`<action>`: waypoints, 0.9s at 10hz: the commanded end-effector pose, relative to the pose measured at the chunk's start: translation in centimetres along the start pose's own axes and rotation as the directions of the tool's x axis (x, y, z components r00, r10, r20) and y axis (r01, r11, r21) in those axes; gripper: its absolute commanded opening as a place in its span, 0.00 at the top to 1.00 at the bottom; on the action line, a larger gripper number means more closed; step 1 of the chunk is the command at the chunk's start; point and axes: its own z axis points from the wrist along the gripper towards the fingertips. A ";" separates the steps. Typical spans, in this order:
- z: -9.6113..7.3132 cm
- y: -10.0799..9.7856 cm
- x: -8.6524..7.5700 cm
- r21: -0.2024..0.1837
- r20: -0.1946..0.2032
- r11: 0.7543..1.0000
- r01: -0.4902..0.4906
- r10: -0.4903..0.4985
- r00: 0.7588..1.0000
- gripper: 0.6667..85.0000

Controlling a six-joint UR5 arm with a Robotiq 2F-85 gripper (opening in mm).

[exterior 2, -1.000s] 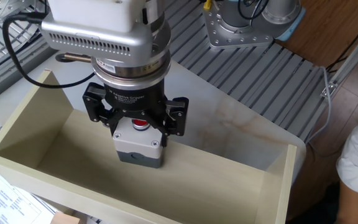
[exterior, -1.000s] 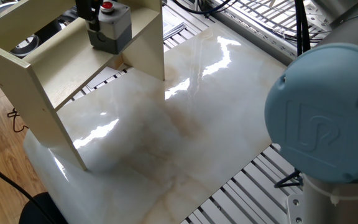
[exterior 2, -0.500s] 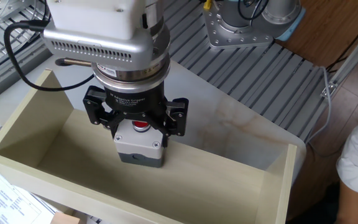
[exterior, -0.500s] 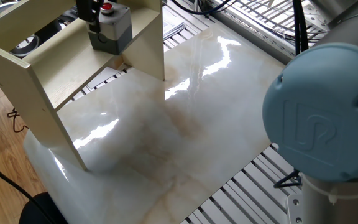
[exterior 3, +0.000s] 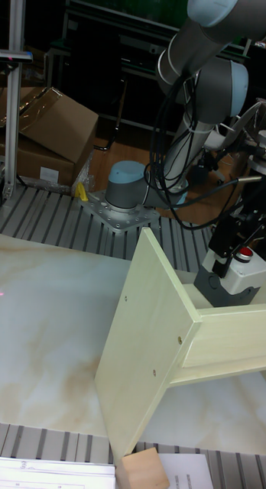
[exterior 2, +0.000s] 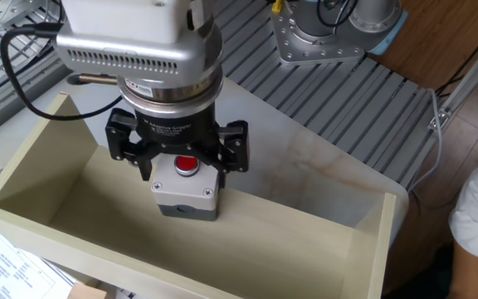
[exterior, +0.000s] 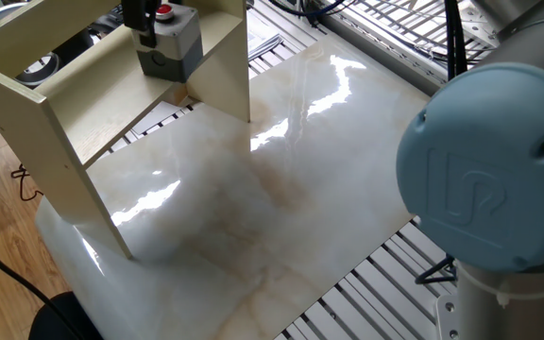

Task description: Put the object on the shelf

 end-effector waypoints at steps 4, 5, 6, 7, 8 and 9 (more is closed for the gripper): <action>-5.1 -0.2 4.8 -0.002 -0.022 0.999 0.047 -0.047 0.999 0.01; -5.7 -0.6 6.5 -0.007 -0.017 0.999 0.052 -0.052 0.998 0.01; -6.2 -0.9 8.1 -0.004 -0.015 0.999 0.051 -0.051 0.999 0.01; -6.6 -1.2 9.5 0.000 -0.005 0.999 0.054 -0.054 0.999 0.01; -6.6 -1.0 10.3 -0.015 0.017 0.999 0.039 -0.039 0.999 0.09; -6.7 -0.9 11.6 -0.013 -0.036 0.995 -0.100 0.099 0.994 0.74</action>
